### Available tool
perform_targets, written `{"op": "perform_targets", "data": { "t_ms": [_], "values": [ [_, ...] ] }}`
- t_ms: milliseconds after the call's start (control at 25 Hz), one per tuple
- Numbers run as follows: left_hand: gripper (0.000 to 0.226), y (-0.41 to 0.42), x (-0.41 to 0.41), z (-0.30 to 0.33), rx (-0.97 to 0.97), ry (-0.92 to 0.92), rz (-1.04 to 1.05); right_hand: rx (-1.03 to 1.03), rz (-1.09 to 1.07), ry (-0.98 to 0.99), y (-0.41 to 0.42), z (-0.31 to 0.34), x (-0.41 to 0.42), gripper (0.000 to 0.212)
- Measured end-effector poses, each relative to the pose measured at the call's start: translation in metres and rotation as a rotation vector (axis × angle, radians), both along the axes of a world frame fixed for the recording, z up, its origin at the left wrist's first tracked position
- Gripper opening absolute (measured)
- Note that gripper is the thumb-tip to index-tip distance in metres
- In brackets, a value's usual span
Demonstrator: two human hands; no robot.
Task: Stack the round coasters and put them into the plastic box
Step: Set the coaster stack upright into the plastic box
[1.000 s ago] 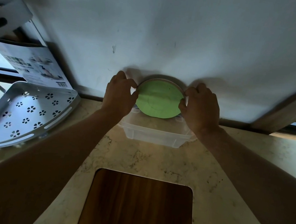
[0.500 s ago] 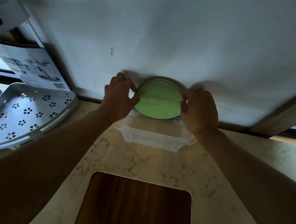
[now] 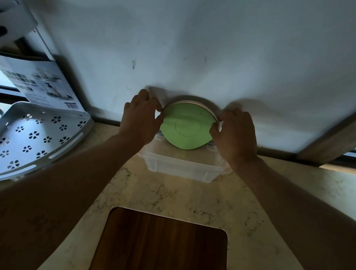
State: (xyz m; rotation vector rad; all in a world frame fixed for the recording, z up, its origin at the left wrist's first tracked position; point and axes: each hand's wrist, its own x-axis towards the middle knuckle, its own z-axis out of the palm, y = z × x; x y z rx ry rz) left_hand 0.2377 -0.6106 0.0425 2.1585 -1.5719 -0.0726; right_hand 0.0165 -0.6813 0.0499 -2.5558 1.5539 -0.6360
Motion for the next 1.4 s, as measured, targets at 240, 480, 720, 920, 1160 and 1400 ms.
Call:
{"op": "perform_targets", "data": {
  "t_ms": [240, 480, 720, 920, 1160, 1400],
  "values": [
    [0.02, 0.003, -0.002, -0.001, -0.079, 0.035, 0.011, -0.029, 0.006, -0.077, 0.001, -0.002, 0.0, 0.028],
    [0.028, 0.012, -0.005, 0.015, -0.094, -0.019, -0.037, -0.09, 0.041, 0.11, 0.003, 0.01, -0.002, 0.036],
    [0.035, 0.036, 0.008, 0.047, -0.078, -0.088, -0.094, -0.103, 0.111, 0.134, 0.011, 0.041, 0.006, 0.035],
    [0.035, 0.085, 0.032, 0.084, -0.071, -0.078, -0.049, -0.033, 0.205, -0.038, 0.044, 0.071, 0.042, 0.026],
    [0.031, 0.173, 0.072, 0.146, -0.092, -0.145, -0.024, 0.063, 0.35, -0.212, 0.116, 0.119, 0.116, 0.026],
    [0.021, 0.247, 0.119, 0.198, -0.172, -0.192, 0.052, 0.11, 0.381, -0.326, 0.172, 0.17, 0.189, 0.032]
  ]
}}
